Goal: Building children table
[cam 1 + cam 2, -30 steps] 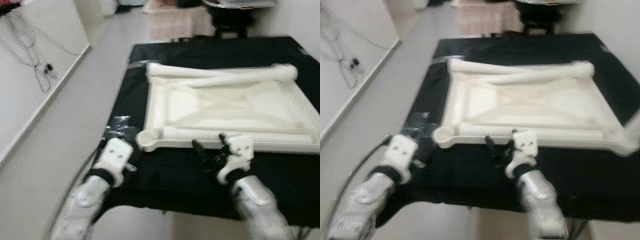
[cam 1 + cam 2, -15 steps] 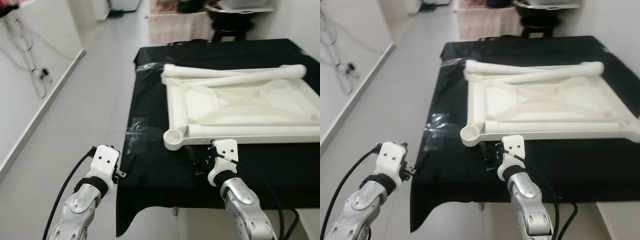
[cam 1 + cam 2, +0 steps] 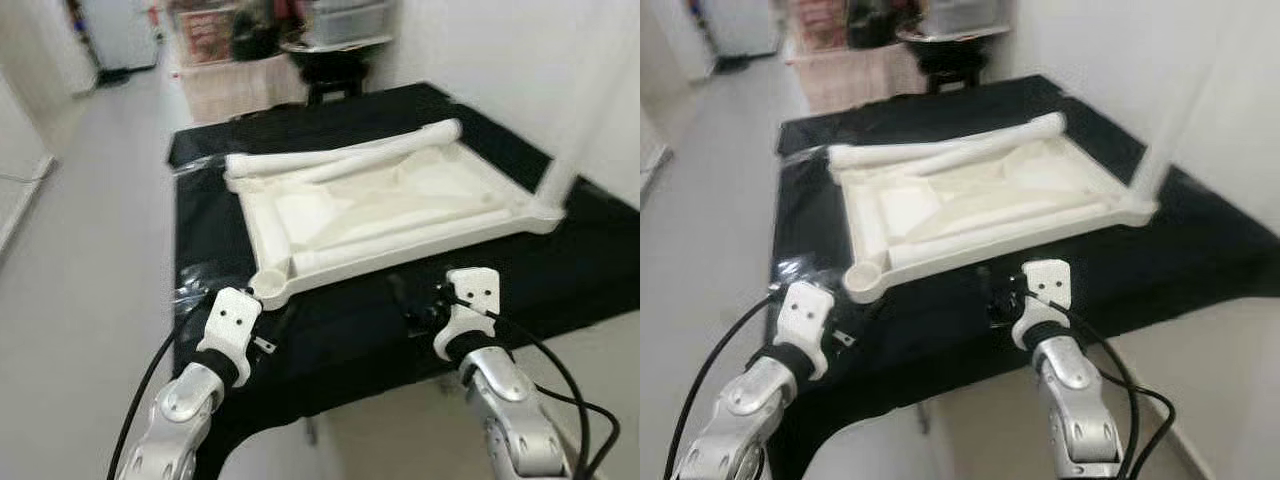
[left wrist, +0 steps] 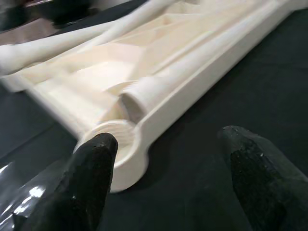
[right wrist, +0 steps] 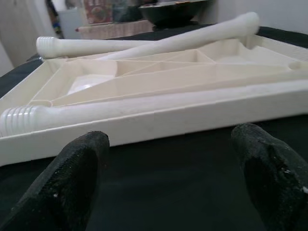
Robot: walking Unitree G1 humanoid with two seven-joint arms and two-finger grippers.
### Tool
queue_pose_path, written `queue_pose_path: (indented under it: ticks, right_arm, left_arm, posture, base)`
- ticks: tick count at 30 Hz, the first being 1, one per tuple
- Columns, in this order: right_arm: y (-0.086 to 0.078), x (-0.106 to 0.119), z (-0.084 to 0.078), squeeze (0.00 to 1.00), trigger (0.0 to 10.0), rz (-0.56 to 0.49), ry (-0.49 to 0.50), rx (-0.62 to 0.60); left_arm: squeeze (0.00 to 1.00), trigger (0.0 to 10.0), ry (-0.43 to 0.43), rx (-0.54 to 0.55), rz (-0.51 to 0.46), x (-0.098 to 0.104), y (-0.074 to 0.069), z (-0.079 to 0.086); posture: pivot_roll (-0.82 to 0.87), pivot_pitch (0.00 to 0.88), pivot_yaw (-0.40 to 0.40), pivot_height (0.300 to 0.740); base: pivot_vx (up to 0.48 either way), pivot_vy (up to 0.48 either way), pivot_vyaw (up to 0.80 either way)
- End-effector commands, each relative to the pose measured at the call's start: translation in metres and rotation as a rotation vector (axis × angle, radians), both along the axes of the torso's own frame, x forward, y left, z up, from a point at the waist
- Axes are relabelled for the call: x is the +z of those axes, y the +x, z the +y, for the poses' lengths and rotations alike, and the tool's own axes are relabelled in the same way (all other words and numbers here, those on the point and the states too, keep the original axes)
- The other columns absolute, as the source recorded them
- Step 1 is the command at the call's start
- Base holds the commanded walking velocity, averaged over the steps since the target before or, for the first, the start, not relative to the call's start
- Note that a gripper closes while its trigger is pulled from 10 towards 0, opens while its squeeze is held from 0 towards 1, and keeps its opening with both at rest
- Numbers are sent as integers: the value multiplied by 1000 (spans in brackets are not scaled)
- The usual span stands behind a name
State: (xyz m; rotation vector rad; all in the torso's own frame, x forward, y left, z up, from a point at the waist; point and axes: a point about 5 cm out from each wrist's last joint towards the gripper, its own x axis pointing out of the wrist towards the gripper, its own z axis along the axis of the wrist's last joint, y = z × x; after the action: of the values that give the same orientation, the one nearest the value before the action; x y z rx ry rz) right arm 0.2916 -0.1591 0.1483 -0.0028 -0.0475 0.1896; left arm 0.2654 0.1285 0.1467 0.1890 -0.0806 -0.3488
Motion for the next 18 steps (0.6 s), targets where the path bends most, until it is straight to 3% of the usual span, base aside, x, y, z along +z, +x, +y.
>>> queue_pose_path:
  ticks: [1, 16, 18]
  right_arm:
    - [2, -2, 5, 0, 10000, 1, 17, 17]
    - [8, -1, 11, 0, 10000, -14, 33, 25]
    - [8, -1, 11, 0, 10000, -19, 45, 27]
  left_arm:
    - [0, 10000, 46, 2, 4, -5, -1, 2]
    - [0, 10000, 32, 14, 20, -2, 4, 5]
    - [0, 10000, 2, 28, 8, 7, 9, 7]
  posture:
    - [-83, 102, 59, 740]
    - [-64, 107, 69, 740]
    - [-49, 106, 62, 740]
  base:
    - [0, 0, -800]
    - [0, 0, -800]
    - [0, 0, -800]
